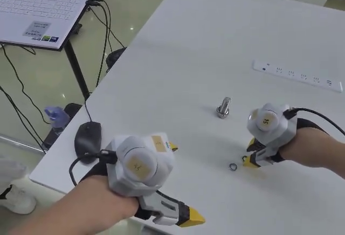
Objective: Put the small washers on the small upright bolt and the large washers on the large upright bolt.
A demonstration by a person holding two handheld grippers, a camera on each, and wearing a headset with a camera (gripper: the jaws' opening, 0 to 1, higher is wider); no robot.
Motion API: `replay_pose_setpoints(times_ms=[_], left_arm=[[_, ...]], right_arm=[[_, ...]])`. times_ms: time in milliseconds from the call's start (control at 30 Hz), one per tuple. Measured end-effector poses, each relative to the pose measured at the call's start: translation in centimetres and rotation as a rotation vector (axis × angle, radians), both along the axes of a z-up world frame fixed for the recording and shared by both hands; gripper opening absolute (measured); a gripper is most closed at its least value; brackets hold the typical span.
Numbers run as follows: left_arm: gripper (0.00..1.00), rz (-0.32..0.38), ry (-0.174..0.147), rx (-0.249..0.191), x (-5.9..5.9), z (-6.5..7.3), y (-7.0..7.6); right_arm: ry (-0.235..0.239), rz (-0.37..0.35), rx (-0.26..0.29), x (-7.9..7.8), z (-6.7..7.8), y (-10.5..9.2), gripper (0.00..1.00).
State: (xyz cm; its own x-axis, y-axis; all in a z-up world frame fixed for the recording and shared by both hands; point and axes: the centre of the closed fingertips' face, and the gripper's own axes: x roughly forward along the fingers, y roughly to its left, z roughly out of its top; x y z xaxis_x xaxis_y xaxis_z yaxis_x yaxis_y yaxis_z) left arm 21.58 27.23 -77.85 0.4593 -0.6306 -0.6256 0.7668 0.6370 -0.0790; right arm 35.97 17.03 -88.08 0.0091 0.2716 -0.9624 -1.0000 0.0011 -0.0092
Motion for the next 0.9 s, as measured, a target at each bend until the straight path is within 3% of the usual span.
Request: replay_pose_setpoints(times_ms=[400, 533, 900], left_arm=[[0.92, 0.005, 0.009, -0.008, -0.39, -0.06, -0.30], [0.96, 0.012, -0.004, 0.003, -0.20, 0.04, -0.13], [0.94, 0.006, -0.002, 0.010, -0.30, 0.14, -0.10]], right_arm=[[0.001, -0.009, 0.004, -0.44, 0.15, -0.02, 0.20], [-0.006, -0.022, 0.007, -0.17, 0.12, -0.07, 0.14], [-0.013, -0.041, -0.034, -0.11, 0.08, -0.05, 0.13]])
